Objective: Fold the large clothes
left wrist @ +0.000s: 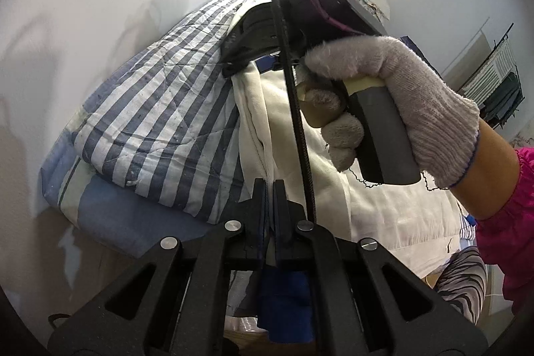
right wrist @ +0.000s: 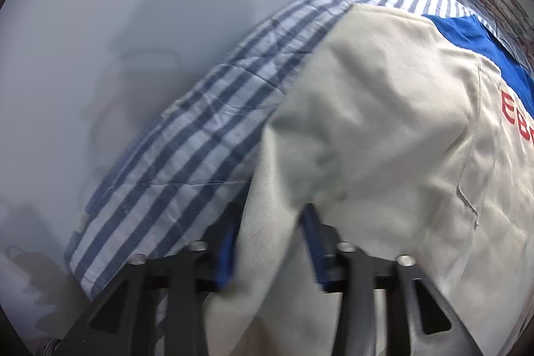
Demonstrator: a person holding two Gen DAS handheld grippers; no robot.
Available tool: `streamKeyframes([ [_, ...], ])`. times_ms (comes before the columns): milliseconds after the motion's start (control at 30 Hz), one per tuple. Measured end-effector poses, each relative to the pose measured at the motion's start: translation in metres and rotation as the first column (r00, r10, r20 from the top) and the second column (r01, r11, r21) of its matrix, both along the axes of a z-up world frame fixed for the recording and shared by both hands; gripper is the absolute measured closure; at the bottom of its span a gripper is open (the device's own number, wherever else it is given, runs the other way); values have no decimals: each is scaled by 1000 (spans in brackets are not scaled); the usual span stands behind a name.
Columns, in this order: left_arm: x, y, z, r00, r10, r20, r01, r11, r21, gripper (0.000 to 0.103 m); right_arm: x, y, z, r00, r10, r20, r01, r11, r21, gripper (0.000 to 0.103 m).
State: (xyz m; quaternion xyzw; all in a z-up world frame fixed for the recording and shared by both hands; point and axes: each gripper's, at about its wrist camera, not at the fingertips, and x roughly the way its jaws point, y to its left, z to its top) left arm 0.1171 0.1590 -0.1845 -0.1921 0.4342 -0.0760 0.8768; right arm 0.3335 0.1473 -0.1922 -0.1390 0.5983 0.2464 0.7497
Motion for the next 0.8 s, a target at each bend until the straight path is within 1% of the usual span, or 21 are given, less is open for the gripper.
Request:
streamKeyframes([
  [67,0,-6,3,1000,-11,7,11,1000,17,102,5,-11,0,1000,-14,-18,15,999,40,97],
  [100,2,-10,4,1000,-18,10,18,999,28,102,9,-20,0,999,-26,-34,29,997,75,99],
  [233,2,-23,10,999,-43,31,40,996,83,101,13,-48,9,997,-57,-50,65,980,188,101],
  [267,1,-23,11,999,-35,30,32,995,97,98,15,-56,10,996,-66,-55,76,974,213,101],
  [300,1,-21,12,999,-26,31,23,994,104,83,18,-66,13,995,-78,-67,93,962,256,101],
  [333,1,-18,11,1000,-10,28,7,995,101,61,16,-76,15,993,-85,-77,104,951,292,101],
  [367,2,-15,10,1000,9,26,-12,995,96,52,17,-85,18,992,-93,-89,118,936,331,101],
  [400,2,-11,8,999,27,27,-29,996,88,47,18,-94,21,991,-96,-93,123,927,355,101],
  [467,5,-4,3,999,32,5,-32,998,48,47,17,-103,27,991,-99,-89,126,914,387,101],
  [533,10,-5,-6,999,8,-35,-7,1000,12,47,14,-115,30,991,-105,-88,132,899,417,101],
  [567,12,-7,-8,999,-8,-51,8,1000,10,48,13,-120,30,990,-109,-91,137,893,428,101],
  [600,13,-11,-9,998,-23,-58,24,1000,16,67,11,-126,31,989,-113,-94,143,886,441,101],
  [633,13,-16,-8,998,-32,-59,34,999,38,87,11,-129,32,989,-114,-94,144,881,450,101],
  [733,9,-25,0,998,-56,-22,58,996,73,95,10,-136,32,990,-116,-83,142,868,475,101],
  [800,4,-37,9,997,-73,1,72,991,114,96,9,-146,35,989,-124,-86,150,853,500,101],
])
